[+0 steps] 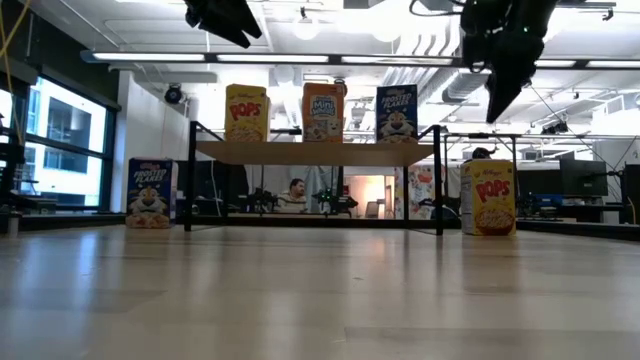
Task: Stack cereal on shelf
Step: Put the yellow cereal box on the shelf aligned with the other yellow cereal boxes
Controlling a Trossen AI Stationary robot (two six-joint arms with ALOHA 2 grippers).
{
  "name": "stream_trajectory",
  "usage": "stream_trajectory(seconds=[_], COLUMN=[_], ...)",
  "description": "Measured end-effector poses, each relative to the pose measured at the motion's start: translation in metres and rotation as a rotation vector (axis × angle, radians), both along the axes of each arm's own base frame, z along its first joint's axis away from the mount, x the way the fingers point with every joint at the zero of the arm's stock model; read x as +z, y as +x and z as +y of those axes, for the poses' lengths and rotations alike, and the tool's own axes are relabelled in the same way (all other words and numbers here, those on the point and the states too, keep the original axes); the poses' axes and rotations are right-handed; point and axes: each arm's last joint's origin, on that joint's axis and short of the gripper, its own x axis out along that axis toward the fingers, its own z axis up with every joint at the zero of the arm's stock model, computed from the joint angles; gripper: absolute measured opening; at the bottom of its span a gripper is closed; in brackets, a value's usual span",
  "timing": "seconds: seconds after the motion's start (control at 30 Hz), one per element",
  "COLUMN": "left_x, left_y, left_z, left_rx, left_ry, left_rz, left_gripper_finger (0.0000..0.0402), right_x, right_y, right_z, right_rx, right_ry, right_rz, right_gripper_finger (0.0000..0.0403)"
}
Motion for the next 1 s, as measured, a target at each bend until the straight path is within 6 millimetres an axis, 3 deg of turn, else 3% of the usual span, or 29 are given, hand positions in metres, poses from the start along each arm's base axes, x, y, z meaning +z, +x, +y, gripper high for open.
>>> stream_trajectory(seconds=[0.47,0.73,1.0], left_x=[0.000,0.000,0.000], left_y=[0.000,0.000,0.000], left_z=[0.000,0.000,0.000], left_rx=[0.001,0.000,0.001], left_ry=[-0.001,-0.001,-0.001], left_rz=[0.000,0.000,-0.001], left_gripper_finger=[0.0264,0.0264,0.0264], right_x=[-0.006,-0.041,-0.053], right_y=[0.002,0.001,0.005], right_z=[-0.003,-0.006,-0.009], right_rx=[0.086,0.053,0.106], right_ry=[-0.075,-0.102,-0.144], right_rz=[0.032,0.118,0.097], right_gripper_finger=[0.0250,0.0250,0.0250])
